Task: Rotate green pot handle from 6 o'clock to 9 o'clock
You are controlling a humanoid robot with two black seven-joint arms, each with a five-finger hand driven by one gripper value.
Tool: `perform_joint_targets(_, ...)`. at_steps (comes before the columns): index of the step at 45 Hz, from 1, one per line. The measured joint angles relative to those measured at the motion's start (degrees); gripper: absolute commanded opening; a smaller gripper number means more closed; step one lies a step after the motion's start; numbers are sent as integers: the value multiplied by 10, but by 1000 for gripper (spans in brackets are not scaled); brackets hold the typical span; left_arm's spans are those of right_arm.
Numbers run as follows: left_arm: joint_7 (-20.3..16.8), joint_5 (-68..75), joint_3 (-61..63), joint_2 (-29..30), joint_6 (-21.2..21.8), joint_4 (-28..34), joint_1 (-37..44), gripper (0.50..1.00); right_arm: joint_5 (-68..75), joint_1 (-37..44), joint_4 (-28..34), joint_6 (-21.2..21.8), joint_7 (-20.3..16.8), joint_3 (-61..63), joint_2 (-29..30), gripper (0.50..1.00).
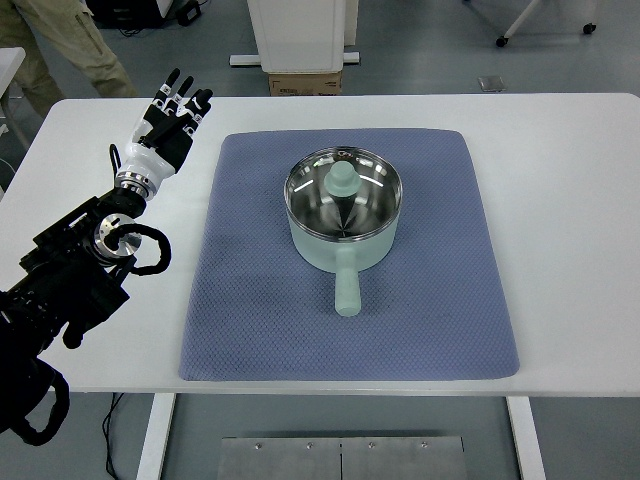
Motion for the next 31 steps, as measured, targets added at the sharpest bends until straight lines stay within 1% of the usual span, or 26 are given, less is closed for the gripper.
perform_joint_targets(31,-3,0,-2,0,2,-8,-1,1000,0,0,0,0,0,0,0,1000)
